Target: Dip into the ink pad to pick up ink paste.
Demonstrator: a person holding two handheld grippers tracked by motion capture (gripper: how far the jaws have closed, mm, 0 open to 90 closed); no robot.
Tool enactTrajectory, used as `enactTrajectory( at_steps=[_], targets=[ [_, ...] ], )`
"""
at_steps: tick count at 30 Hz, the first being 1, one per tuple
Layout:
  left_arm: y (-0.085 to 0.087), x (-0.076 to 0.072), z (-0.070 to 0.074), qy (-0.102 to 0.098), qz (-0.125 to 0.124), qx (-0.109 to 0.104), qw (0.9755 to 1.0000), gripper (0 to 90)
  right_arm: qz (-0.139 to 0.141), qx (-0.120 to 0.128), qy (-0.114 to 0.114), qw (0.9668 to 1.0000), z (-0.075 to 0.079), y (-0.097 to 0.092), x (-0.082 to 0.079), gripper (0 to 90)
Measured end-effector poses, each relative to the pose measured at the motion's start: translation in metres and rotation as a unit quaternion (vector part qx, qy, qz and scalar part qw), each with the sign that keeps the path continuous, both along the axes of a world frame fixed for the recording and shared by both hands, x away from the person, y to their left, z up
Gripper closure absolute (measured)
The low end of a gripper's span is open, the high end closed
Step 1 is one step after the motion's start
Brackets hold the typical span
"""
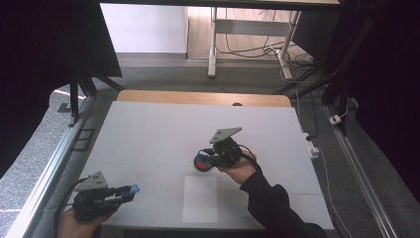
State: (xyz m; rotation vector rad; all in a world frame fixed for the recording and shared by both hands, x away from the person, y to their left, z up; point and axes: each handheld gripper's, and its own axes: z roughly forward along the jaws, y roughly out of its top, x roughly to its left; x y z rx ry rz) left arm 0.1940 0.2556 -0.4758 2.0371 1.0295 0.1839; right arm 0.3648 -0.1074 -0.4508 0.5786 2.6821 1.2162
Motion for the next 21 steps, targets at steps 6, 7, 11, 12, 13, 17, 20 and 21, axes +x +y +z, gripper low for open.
enactTrajectory(
  at_steps=[6,7,11,12,13,17,20,21],
  targets=[
    [0.001,0.000,0.000,0.002,0.004,-0.001,1.0000,68.7,0.004,0.018,0.004,0.9998,0.008,-0.004,-0.009,71.3],
    [0.001,0.000,0.000,0.003,0.005,-0.001,1.0000,68.7,0.004,0.020,0.004,0.9998,0.009,-0.005,-0.010,71.3],
    [0.001,0.000,0.000,0.002,0.007,-0.002,1.0000,68.7,0.008,0.027,0.005,0.9996,0.013,-0.009,-0.015,71.3],
    [0.001,0.000,0.000,0.003,0.007,-0.003,1.0000,68.7,0.009,0.028,0.006,0.9995,0.014,-0.010,-0.017,71.3],
    [0.001,0.001,0.000,0.003,0.006,-0.003,1.0000,68.7,0.010,0.032,0.007,0.9994,0.014,-0.011,-0.018,71.3],
    [0.001,0.001,0.000,0.003,0.007,-0.003,1.0000,68.7,0.016,0.038,0.008,0.9991,0.018,-0.014,-0.024,71.3],
    [0.001,0.001,0.000,0.003,0.006,-0.003,1.0000,68.7,0.021,0.041,0.006,0.9989,0.021,-0.016,-0.028,71.3],
    [0.001,0.001,0.000,0.003,0.006,-0.003,1.0000,68.7,0.022,0.041,0.006,0.9989,0.022,-0.016,-0.030,71.3]
  ],
)
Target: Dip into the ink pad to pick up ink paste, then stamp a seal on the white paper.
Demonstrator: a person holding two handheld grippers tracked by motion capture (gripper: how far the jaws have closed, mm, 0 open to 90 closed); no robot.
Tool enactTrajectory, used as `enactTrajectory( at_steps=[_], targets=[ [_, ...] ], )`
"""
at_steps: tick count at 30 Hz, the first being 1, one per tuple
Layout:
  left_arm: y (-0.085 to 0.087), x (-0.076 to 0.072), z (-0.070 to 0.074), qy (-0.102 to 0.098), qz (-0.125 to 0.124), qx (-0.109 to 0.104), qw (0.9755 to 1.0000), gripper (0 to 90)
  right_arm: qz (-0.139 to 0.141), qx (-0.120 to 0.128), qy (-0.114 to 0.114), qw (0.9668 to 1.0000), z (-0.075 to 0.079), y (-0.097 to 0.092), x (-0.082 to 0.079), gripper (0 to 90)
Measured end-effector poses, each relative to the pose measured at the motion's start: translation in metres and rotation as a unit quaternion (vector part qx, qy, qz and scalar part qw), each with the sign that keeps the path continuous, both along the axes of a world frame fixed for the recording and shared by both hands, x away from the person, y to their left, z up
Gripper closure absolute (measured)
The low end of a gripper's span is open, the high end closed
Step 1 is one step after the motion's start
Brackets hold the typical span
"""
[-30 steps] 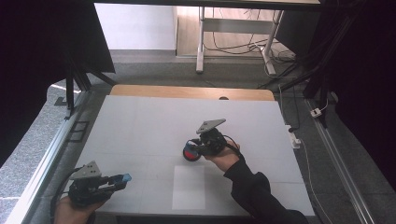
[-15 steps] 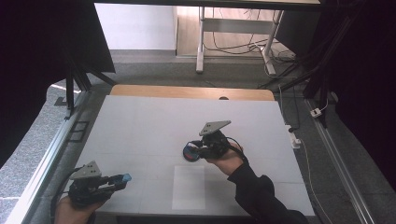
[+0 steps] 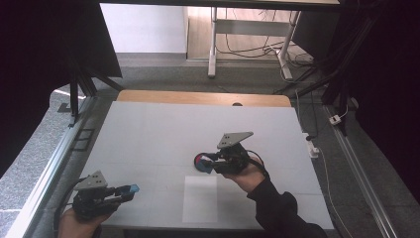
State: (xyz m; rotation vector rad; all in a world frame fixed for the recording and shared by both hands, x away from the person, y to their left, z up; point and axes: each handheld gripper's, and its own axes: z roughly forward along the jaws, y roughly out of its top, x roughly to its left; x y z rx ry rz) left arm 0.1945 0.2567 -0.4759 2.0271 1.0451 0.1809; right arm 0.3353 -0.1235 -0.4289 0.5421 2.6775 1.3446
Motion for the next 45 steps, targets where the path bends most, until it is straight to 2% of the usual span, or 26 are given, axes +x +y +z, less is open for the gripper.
enactTrajectory(
  at_steps=[16,28,45],
  targets=[
    [0.000,0.000,0.000,0.000,-0.001,-0.001,1.0000,68.7,0.019,0.003,-0.002,0.9998,0.005,-0.002,-0.018,71.3],
    [-0.001,0.000,0.000,0.000,-0.003,0.001,1.0000,68.8,0.024,0.000,0.000,0.9997,0.001,-0.003,-0.024,71.3],
    [-0.001,0.000,0.000,-0.001,-0.004,0.002,1.0000,68.7,0.037,-0.031,-0.011,0.9988,-0.011,0.002,-0.027,71.3]
  ],
)
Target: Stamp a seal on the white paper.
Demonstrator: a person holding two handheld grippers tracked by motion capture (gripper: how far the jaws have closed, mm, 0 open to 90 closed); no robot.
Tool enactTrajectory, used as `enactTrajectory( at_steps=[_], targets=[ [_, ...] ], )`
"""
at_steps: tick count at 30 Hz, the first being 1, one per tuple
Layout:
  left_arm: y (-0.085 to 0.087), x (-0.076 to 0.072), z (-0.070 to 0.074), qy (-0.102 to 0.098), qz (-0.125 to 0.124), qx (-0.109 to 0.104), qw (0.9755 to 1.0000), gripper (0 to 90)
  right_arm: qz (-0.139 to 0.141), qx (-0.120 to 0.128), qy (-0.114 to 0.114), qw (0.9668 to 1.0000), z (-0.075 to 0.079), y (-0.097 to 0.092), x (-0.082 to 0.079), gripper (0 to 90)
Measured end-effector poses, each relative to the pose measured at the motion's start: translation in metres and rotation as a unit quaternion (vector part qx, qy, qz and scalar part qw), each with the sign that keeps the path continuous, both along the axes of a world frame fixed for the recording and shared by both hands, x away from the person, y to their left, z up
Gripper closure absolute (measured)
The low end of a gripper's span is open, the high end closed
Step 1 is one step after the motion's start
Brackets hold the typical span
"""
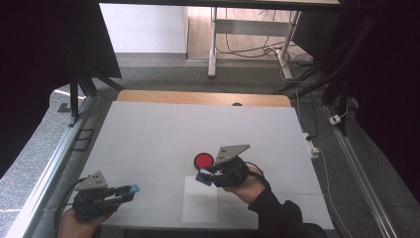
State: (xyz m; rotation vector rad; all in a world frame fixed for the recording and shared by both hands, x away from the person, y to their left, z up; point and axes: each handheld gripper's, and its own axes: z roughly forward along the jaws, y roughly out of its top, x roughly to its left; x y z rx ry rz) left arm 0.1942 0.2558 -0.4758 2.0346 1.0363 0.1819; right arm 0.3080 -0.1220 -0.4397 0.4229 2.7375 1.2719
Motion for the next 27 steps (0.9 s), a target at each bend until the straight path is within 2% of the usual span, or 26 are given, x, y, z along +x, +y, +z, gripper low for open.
enactTrajectory(
  at_steps=[6,13,22,27],
  targets=[
    [0.000,0.000,0.000,0.000,-0.001,0.000,1.0000,68.7,-0.001,-0.014,-0.008,0.9999,-0.005,0.002,-0.001,71.3],
    [0.000,0.000,0.000,0.000,-0.003,0.001,1.0000,68.7,-0.010,-0.018,0.002,0.9998,-0.014,0.003,0.003,71.3],
    [0.000,0.000,0.000,0.000,-0.003,0.000,1.0000,68.7,-0.003,-0.038,0.004,0.9993,-0.027,0.010,0.003,71.3],
    [0.000,0.000,0.000,0.000,-0.004,0.001,1.0000,68.7,0.010,-0.052,0.004,0.9986,-0.034,0.014,0.001,71.3]
  ],
)
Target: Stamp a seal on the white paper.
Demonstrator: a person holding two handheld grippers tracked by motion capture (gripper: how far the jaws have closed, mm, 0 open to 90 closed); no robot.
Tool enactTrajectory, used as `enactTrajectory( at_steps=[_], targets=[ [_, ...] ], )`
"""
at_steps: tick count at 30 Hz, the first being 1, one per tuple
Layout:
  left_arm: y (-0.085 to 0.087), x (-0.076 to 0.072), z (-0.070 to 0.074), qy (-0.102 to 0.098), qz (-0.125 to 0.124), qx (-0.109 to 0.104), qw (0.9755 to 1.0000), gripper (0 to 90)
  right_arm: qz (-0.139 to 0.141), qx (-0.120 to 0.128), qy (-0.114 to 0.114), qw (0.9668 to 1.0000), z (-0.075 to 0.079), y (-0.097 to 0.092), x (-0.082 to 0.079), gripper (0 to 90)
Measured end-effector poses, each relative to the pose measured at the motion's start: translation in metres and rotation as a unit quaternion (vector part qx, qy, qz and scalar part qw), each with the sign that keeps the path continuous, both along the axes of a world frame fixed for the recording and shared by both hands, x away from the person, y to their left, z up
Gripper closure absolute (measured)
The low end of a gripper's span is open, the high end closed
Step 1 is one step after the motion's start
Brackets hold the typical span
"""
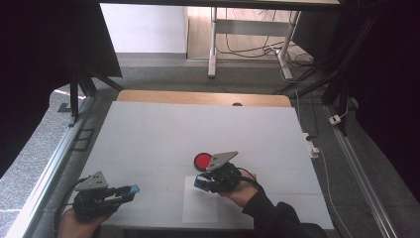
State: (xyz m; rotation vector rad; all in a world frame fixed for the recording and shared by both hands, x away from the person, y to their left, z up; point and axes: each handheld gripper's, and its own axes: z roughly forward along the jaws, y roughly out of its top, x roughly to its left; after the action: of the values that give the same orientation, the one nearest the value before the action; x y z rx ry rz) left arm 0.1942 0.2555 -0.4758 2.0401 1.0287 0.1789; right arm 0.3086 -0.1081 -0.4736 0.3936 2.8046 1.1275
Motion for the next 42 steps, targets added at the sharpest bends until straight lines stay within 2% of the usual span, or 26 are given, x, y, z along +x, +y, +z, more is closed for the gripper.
enactTrajectory(
  at_steps=[4,9,14,20,29,39,42],
  targets=[
    [0.000,0.000,0.000,0.000,0.000,0.000,1.0000,68.7,0.011,-0.015,-0.002,0.9998,-0.007,0.004,-0.002,71.3],
    [0.000,0.000,0.000,0.000,0.000,0.000,1.0000,68.7,0.017,-0.022,0.001,0.9996,-0.012,0.009,-0.002,71.3],
    [0.000,0.000,0.000,0.000,-0.001,0.000,1.0000,68.7,0.014,-0.025,0.003,0.9996,-0.016,0.011,-0.003,71.3],
    [0.000,0.000,0.000,0.000,-0.001,0.000,1.0000,68.8,0.018,-0.041,0.001,0.9990,-0.020,0.011,-0.001,71.3],
    [0.000,0.000,0.000,0.001,0.000,0.002,1.0000,68.7,0.006,-0.032,0.009,0.9994,-0.022,0.010,-0.001,71.5],
    [-0.001,0.000,0.000,0.002,0.000,0.003,1.0000,68.7,0.014,-0.055,-0.040,0.9976,-0.021,0.016,-0.014,71.6],
    [-0.001,0.000,0.000,0.002,0.000,0.003,1.0000,68.7,0.012,-0.051,-0.036,0.9980,-0.022,0.016,-0.014,71.6]
  ],
)
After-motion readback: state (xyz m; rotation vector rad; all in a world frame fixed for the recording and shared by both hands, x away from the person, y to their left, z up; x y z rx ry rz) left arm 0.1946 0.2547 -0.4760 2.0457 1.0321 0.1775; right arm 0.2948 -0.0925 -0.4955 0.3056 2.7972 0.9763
